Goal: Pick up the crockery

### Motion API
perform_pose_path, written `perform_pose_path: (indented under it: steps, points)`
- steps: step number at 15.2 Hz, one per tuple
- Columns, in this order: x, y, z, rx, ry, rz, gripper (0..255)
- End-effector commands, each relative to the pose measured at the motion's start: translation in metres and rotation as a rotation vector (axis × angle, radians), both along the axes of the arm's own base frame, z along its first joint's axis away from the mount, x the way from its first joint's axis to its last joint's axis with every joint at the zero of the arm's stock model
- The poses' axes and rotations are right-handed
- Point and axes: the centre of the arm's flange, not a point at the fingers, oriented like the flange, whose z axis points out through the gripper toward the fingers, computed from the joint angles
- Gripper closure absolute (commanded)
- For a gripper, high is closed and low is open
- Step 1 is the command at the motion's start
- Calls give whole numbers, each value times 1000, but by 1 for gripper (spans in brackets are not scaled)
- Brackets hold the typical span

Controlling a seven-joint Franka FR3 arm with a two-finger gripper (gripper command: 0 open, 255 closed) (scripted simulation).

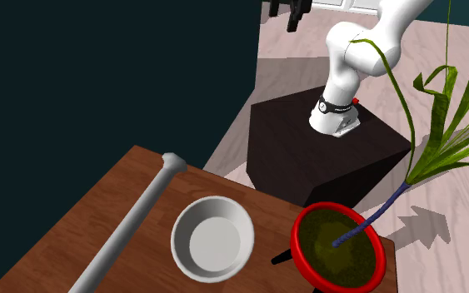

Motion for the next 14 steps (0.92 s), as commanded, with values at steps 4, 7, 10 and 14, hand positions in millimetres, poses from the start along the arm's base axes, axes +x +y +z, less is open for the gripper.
perform_pose_path:
  steps: [4,7,10,14]
  points:
    - [21,30,-21,-17,5,-4,0]
    - [41,60,-42,-33,10,-9,0]
    - [62,89,-64,-50,15,-13,0]
    - [89,127,-94,-72,21,-19,0]
